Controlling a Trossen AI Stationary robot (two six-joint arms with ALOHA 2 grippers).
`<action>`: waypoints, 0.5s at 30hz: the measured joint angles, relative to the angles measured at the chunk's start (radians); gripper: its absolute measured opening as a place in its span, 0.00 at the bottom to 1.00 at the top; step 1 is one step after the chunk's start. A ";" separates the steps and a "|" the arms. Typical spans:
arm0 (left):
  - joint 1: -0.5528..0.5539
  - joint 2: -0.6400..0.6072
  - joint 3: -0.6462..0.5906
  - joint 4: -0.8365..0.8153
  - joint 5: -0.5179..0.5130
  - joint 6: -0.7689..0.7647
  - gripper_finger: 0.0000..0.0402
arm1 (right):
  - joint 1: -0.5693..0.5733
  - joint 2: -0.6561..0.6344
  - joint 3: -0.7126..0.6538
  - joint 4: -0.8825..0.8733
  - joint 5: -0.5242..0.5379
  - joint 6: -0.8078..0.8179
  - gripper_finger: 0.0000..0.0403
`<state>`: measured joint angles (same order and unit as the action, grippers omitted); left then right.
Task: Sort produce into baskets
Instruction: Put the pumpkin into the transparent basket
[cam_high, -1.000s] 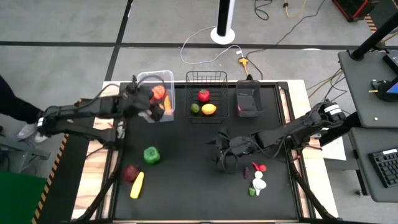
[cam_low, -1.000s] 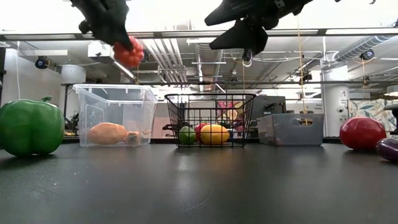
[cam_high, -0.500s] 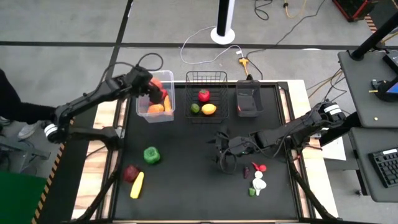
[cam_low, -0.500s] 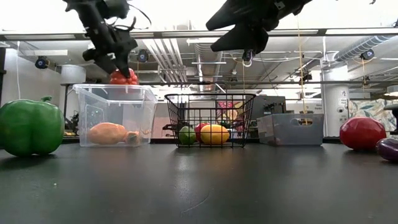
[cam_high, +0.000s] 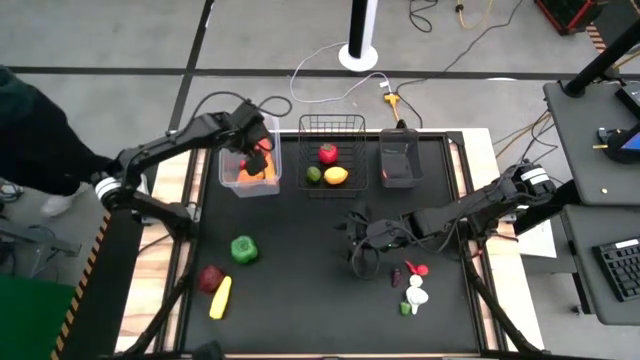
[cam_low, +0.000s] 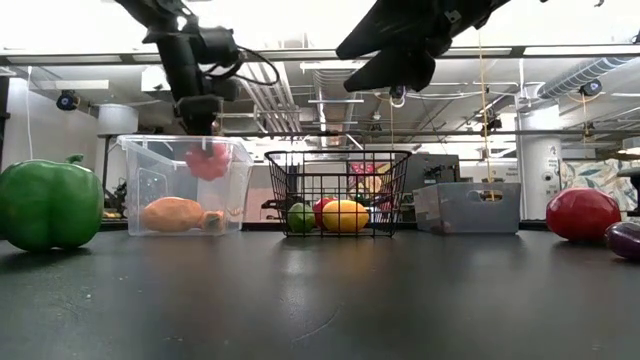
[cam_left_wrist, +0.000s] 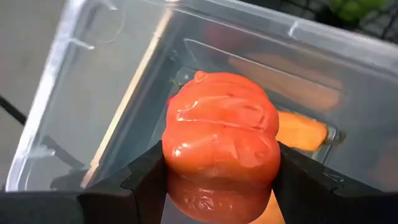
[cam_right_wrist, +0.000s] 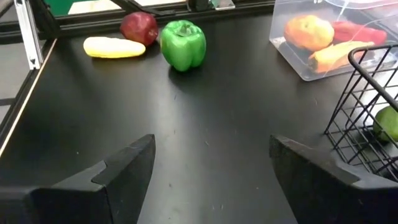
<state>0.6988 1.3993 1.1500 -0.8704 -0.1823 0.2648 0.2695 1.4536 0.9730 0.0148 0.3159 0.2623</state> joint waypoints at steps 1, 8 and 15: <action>0.000 0.008 0.000 0.001 0.011 0.023 0.54 | 0.000 0.000 0.000 -0.002 0.000 0.000 0.75; 0.030 0.023 0.002 0.009 0.042 0.176 0.55 | 0.000 0.000 0.000 -0.003 0.000 0.000 0.76; 0.069 0.023 0.002 0.033 0.106 0.299 0.55 | 0.000 0.000 0.000 -0.003 0.000 -0.001 0.75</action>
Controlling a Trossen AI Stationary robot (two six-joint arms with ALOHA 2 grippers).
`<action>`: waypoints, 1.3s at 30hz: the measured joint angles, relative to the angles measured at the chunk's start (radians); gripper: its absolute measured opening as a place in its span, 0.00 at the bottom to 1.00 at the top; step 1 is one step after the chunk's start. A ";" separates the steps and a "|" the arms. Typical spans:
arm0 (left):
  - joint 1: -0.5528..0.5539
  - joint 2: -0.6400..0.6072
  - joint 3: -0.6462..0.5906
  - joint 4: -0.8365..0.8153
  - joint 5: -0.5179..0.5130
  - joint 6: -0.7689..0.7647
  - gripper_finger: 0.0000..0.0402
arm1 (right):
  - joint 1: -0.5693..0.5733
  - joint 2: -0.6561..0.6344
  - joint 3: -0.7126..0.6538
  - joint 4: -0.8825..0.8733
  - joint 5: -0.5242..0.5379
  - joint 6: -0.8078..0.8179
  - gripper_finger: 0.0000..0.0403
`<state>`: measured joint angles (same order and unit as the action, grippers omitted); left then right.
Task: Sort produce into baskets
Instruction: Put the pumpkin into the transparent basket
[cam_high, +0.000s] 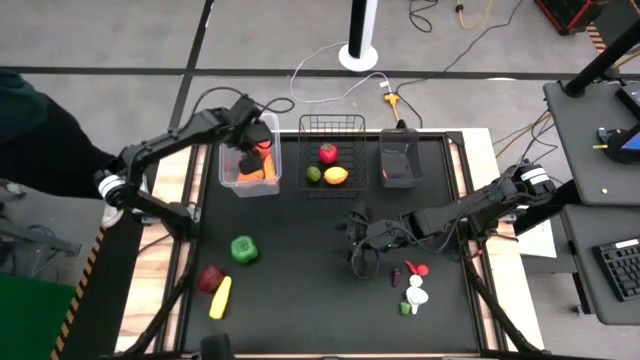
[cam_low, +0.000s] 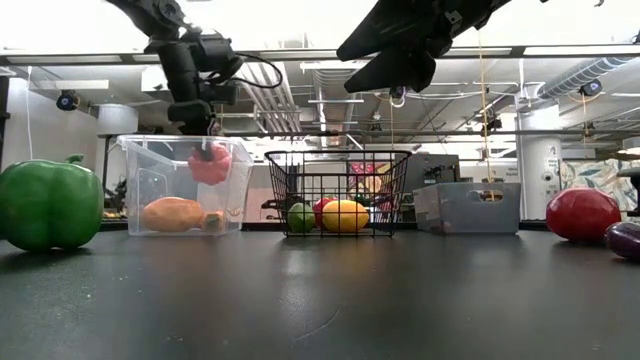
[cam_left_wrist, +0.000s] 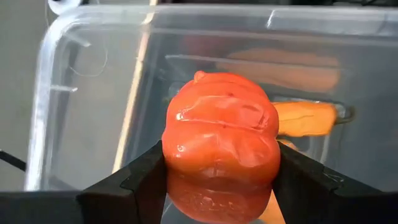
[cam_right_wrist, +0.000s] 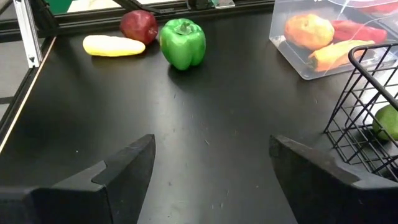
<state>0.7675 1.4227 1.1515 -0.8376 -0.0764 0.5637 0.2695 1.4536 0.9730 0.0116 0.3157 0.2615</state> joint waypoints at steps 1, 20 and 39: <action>0.006 0.000 0.000 -0.001 0.000 0.003 0.55 | 0.000 0.000 0.000 0.000 0.000 0.000 0.75; 0.066 0.102 -0.002 0.027 0.067 0.093 0.55 | -0.004 0.002 0.000 0.000 0.000 0.000 0.75; 0.086 0.161 -0.002 0.031 0.034 0.099 0.60 | -0.005 0.002 -0.001 0.000 0.000 0.001 0.75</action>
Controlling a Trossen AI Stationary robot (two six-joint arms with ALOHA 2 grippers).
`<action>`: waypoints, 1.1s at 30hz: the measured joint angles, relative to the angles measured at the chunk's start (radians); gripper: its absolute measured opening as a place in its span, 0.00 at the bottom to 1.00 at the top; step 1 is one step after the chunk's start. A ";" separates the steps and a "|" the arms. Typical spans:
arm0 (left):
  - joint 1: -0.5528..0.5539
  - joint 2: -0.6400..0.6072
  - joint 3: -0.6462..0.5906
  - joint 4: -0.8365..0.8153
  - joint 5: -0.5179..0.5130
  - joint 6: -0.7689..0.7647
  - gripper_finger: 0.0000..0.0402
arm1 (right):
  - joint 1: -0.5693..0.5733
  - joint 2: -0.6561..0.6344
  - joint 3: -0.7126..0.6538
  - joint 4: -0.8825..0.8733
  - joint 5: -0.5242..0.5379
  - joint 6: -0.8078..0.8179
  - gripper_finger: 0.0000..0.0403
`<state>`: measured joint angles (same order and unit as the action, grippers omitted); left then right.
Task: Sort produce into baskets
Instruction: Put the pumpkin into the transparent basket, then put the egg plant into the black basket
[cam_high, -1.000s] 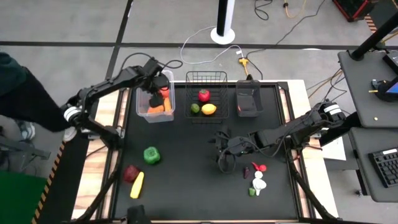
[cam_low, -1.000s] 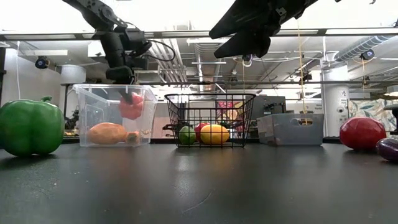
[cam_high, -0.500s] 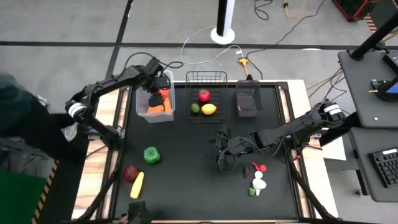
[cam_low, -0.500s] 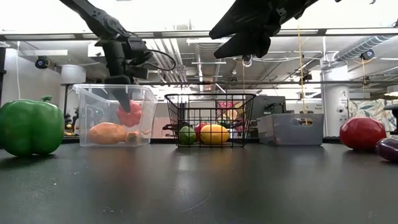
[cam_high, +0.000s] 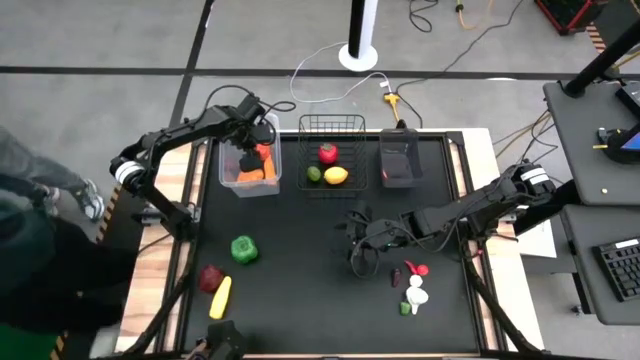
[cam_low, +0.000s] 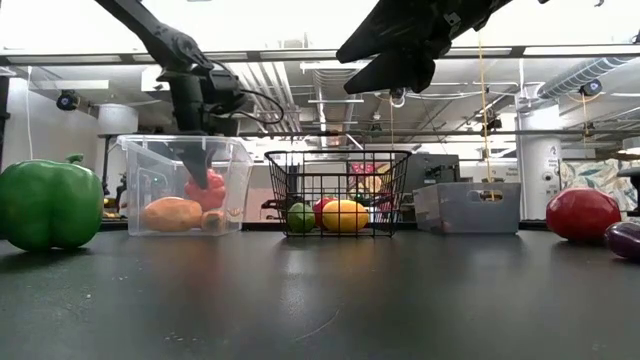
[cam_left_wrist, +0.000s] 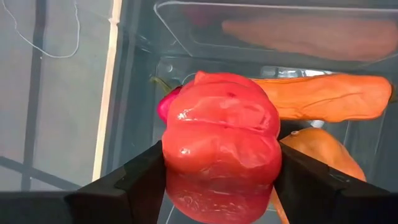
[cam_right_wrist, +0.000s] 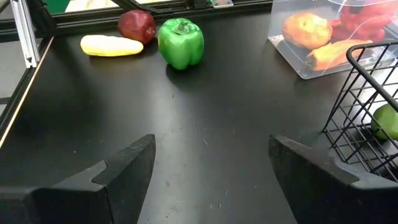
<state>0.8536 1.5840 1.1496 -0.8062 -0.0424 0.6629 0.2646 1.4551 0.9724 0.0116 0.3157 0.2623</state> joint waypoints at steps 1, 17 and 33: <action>0.000 0.002 0.000 0.000 -0.001 -0.005 0.62 | 0.000 0.000 0.000 0.000 0.000 0.000 0.75; 0.001 -0.003 0.000 0.001 -0.185 -0.101 0.69 | 0.000 0.000 0.000 0.000 0.000 0.000 0.75; -0.006 -0.050 0.125 -0.045 -0.169 -0.275 0.69 | 0.000 0.000 0.000 -0.007 0.000 -0.001 0.75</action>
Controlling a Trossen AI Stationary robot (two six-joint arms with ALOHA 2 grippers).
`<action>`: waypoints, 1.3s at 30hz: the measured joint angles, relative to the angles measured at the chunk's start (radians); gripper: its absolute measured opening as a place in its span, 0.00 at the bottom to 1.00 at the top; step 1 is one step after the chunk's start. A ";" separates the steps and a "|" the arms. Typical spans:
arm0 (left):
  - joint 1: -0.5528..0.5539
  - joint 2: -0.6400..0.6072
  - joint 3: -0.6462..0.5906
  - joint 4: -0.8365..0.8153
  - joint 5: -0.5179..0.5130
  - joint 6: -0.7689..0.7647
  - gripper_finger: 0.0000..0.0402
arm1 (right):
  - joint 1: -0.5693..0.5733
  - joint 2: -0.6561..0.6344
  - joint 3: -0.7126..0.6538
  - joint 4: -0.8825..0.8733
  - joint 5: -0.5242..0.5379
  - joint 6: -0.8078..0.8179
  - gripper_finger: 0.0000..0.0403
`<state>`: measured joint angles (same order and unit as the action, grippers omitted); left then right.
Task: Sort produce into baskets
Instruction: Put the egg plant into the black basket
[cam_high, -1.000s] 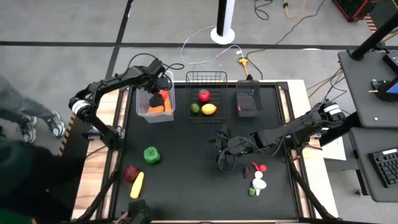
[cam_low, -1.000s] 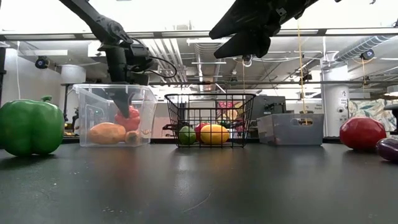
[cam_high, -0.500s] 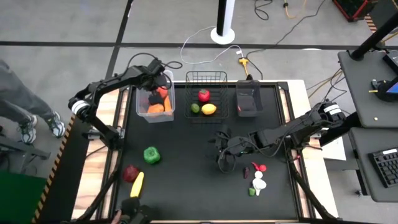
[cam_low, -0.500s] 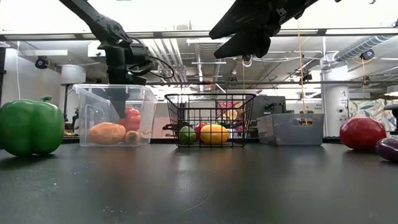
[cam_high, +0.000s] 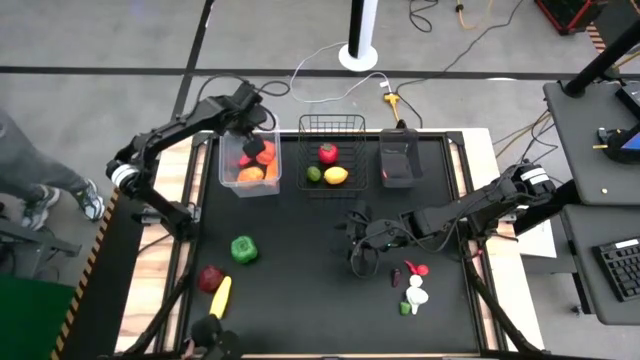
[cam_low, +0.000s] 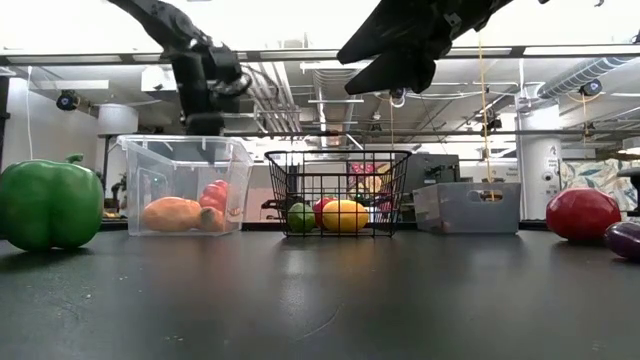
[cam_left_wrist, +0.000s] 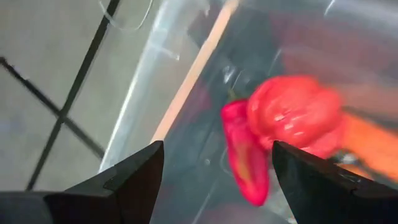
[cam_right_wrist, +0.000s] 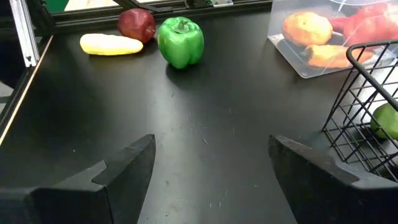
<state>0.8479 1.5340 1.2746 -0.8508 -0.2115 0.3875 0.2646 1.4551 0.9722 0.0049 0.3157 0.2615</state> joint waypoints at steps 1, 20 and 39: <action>-0.003 -0.017 0.007 -0.006 0.014 -0.010 0.69 | 0.000 0.000 0.000 -0.002 0.000 0.000 0.75; -0.435 -0.538 -0.199 0.059 -0.027 -0.412 0.69 | -0.003 0.000 0.000 -0.001 0.000 0.019 0.75; -1.221 -0.435 -0.281 0.077 -0.596 -0.925 0.69 | 0.015 0.002 0.079 -0.576 -0.133 0.578 0.75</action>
<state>-0.3732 1.0987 0.9939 -0.7738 -0.8074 -0.5370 0.2800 1.4570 1.0514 -0.5713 0.1826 0.8400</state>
